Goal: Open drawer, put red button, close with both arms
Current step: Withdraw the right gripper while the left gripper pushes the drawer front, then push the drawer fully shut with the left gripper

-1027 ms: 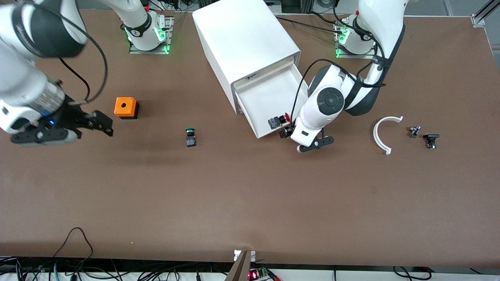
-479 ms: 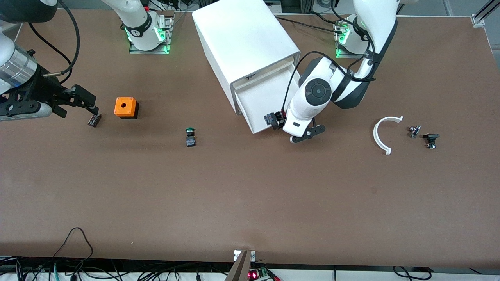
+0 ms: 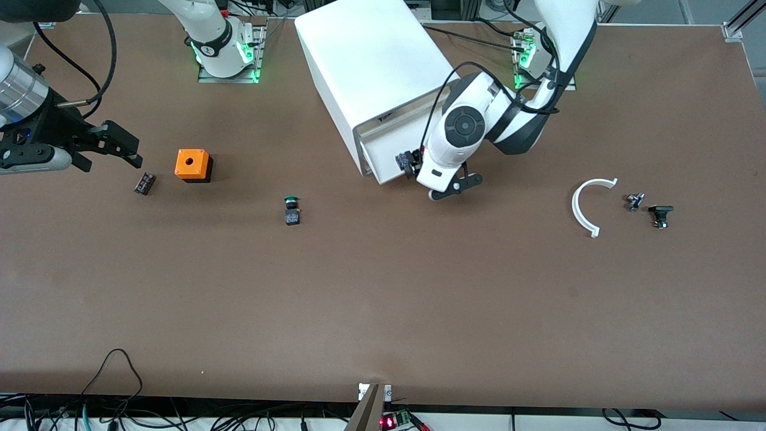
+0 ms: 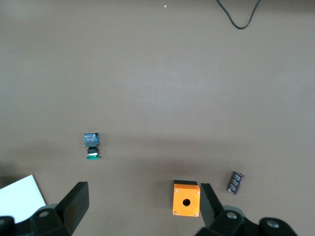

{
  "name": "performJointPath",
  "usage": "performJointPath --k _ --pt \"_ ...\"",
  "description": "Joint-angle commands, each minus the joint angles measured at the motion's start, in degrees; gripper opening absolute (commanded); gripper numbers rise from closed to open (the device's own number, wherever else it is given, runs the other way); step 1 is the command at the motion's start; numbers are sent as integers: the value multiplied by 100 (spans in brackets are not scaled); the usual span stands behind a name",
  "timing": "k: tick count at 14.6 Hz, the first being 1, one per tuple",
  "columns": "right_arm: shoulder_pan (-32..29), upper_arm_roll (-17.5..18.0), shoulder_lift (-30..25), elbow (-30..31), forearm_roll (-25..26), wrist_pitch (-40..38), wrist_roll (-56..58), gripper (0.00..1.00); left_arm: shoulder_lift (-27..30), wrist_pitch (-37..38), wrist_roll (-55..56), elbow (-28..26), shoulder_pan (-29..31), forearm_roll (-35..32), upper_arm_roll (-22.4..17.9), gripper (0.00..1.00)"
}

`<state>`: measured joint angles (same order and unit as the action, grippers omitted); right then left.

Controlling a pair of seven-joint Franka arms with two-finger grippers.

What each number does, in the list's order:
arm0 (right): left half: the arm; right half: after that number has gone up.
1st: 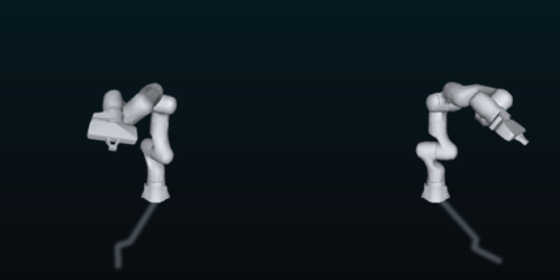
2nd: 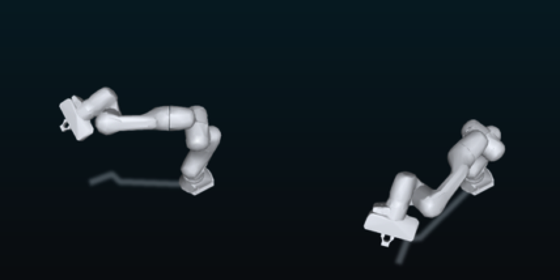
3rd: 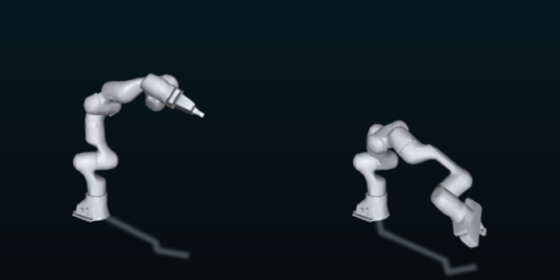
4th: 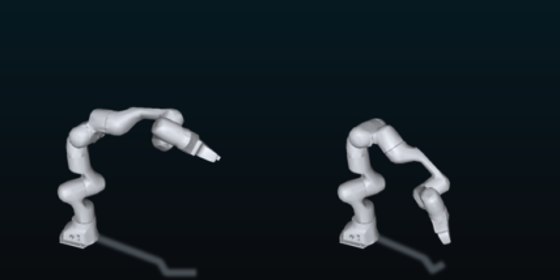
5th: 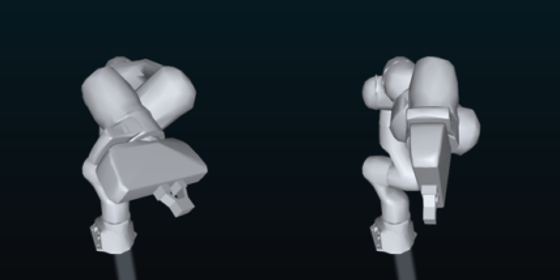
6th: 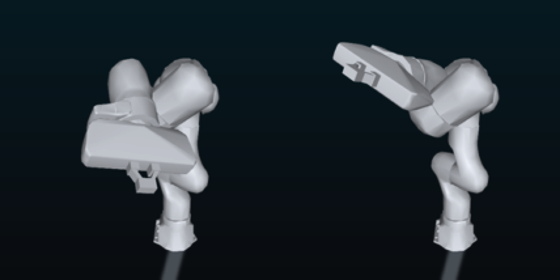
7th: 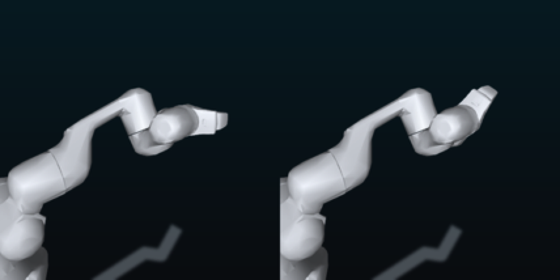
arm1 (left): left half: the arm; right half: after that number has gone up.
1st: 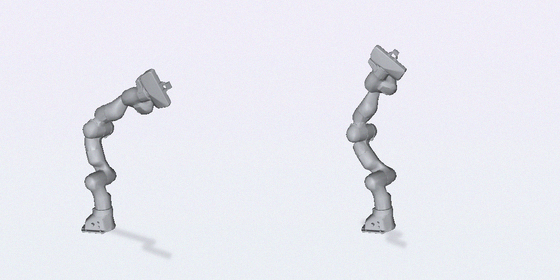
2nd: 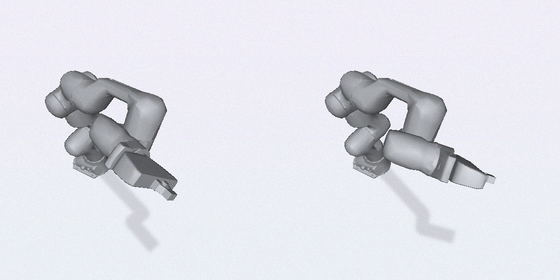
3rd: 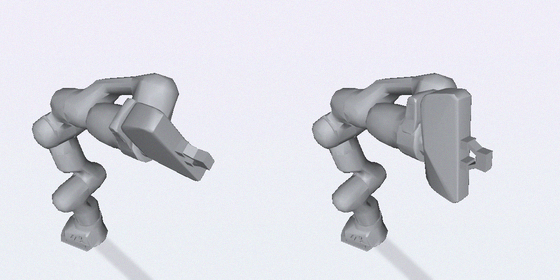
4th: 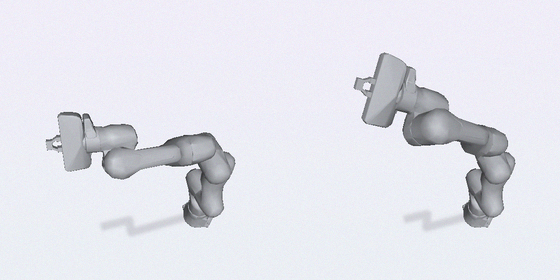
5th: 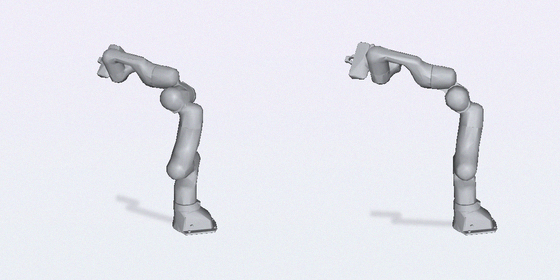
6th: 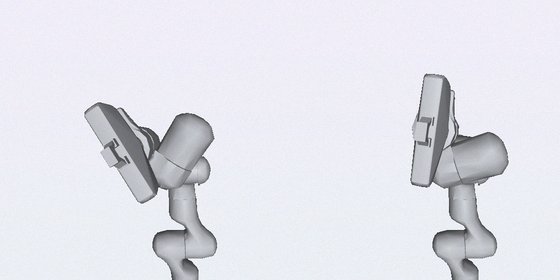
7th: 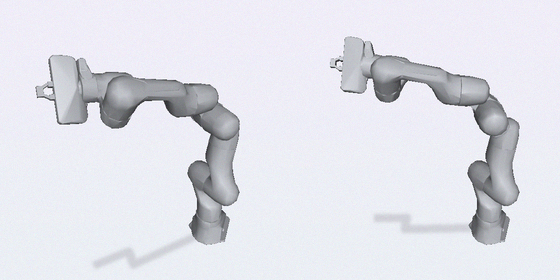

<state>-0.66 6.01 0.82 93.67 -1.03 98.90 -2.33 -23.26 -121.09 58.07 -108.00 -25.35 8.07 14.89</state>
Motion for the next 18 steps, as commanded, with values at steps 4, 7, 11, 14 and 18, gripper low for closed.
performJointPath --k 4,7,11,14,18 --pt "-119 129 -117 -15 50 -563 -347 100 120 621 213 -81 -137 35 162 100" --pt "-102 138 -117 -85 112 -591 -330 100 59 718 275 -64 -128 440 207 100" --pt "-110 120 -12 -279 121 -574 -260 100 -12 718 284 -46 -155 616 382 100" --pt "-119 94 -38 -279 244 -617 -286 100 -21 718 284 -46 -155 695 445 100" --pt "-119 23 -64 -288 217 -609 -269 100 -12 727 266 -2 -190 695 445 100"
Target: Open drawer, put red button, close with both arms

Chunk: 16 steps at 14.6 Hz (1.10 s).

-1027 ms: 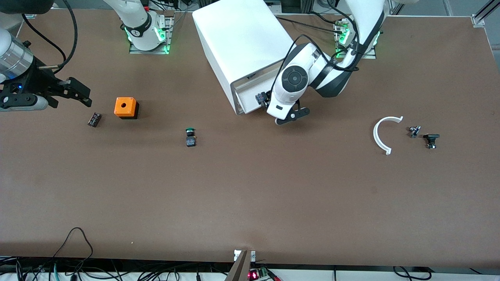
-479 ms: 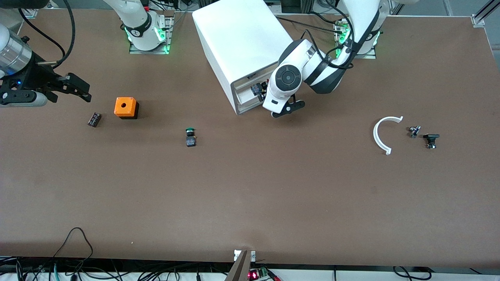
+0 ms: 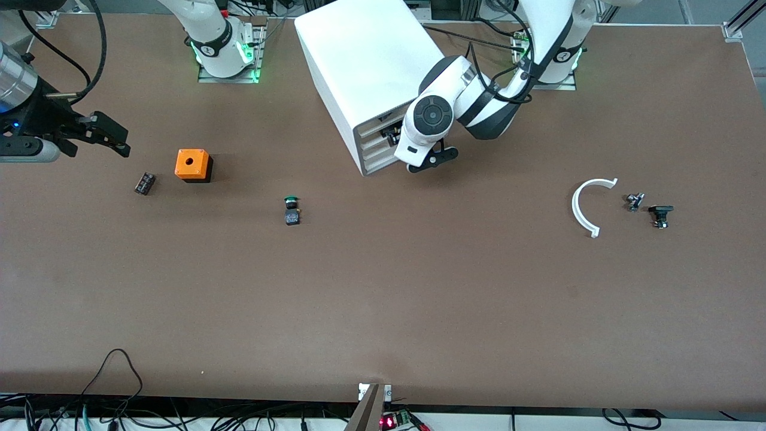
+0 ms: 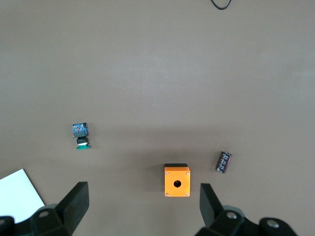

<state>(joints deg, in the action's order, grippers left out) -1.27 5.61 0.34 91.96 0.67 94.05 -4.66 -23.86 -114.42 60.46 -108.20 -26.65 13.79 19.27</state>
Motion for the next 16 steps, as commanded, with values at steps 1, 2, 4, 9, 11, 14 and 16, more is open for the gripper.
performJointPath --k 1,2,4,9,11,14,16 --pt "-57 71 -26 -117 56 -123 0 100 48 69 19 97 -59 115 6 100" --pt "-57 71 -26 -152 30 -132 35 100 57 121 10 202 -42 106 -2 100" --pt "-49 80 -78 -161 21 -341 9 100 57 785 -60 771 45 10 -116 100" --pt "-31 63 -17 -170 13 -256 -290 100 57 2273 -410 2240 563 -1289 -205 100" --pt "-31 63 53 -170 73 -185 -272 100 75 2703 -1085 2583 862 -1554 -196 100" --pt "-31 63 1 -170 21 -246 -272 100 118 3117 -2272 2935 977 -2298 -257 100" --pt "-31 63 44 -170 65 -176 -220 100 259 3381 -3062 3120 1047 -2652 -266 100"
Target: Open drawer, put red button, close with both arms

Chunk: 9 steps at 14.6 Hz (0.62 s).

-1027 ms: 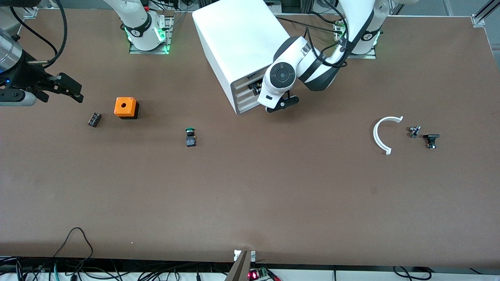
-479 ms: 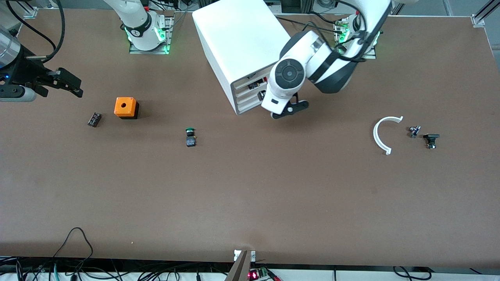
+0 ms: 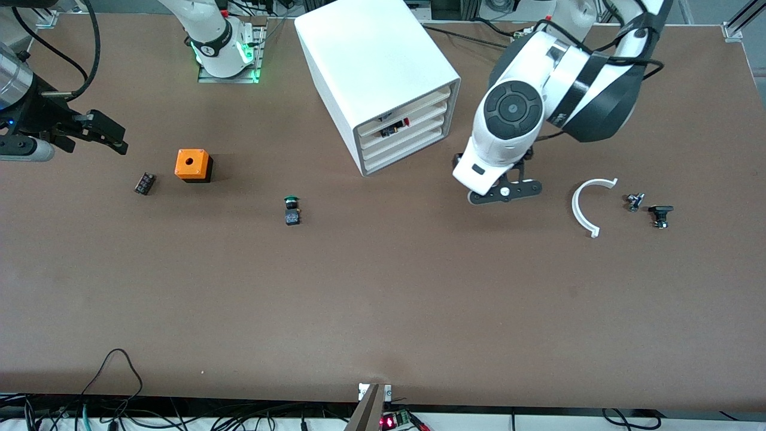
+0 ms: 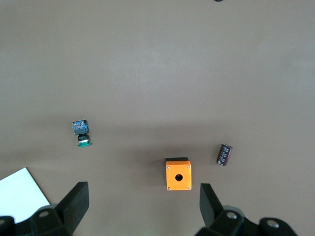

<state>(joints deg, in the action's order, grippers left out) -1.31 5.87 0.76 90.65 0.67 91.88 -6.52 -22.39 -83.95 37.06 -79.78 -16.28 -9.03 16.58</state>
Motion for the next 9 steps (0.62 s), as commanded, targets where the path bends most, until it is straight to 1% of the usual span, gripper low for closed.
performJointPath --k 1,4,5,6,8,9 --pt "-27 37 21 -39 65 41 -16 100 182 474 -1101 340 124 -389 3 100" --pt "-27 37 21 -39 65 -3 -34 100 480 598 -1980 332 729 -310 38 100" --pt "-27 37 30 -21 65 -21 -42 100 568 825 -2357 201 923 -292 73 100" --pt "-10 46 30 -4 65 -21 -77 100 578 984 -2518 235 977 -301 73 100" --pt "52 46 30 -21 65 23 -78 100 587 977 -2616 288 1143 -275 38 100" --pt "61 46 30 -21 74 32 -86 100 613 846 -2860 236 1406 -31 12 100"
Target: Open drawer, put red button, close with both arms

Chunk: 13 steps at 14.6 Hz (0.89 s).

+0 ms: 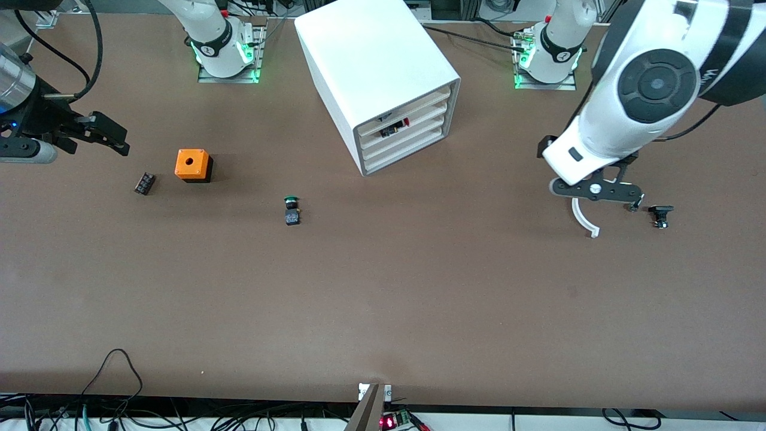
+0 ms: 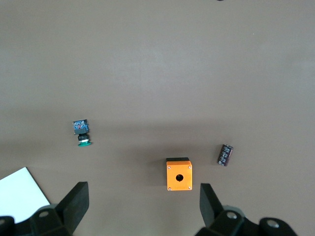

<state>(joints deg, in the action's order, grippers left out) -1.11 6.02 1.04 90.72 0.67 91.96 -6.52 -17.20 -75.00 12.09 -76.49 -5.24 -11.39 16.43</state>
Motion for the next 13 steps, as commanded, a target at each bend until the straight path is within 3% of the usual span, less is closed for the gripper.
performJointPath --k 1,4,6,9,10,13 --pt "41 31 1 -28 74 32 -87 100 251 -346 -739 -225 348 390 -69 100" --pt "32 31 1 -19 74 24 -87 100 909 -1076 -1952 -1172 287 786 -868 100" --pt "32 31 -8 42 82 58 -113 100 1340 -1778 -2193 -1822 218 1085 -1411 100" --pt "41 31 1 51 108 138 -104 100 1929 -3613 -2167 -3071 76 1104 -1626 100" --pt "41 31 1 51 170 138 -95 100 2027 -3705 -2071 -3152 76 1104 -1626 100" --pt "102 31 10 42 179 129 -95 100 1888 -2751 -1301 -2698 111 1113 -1590 100"
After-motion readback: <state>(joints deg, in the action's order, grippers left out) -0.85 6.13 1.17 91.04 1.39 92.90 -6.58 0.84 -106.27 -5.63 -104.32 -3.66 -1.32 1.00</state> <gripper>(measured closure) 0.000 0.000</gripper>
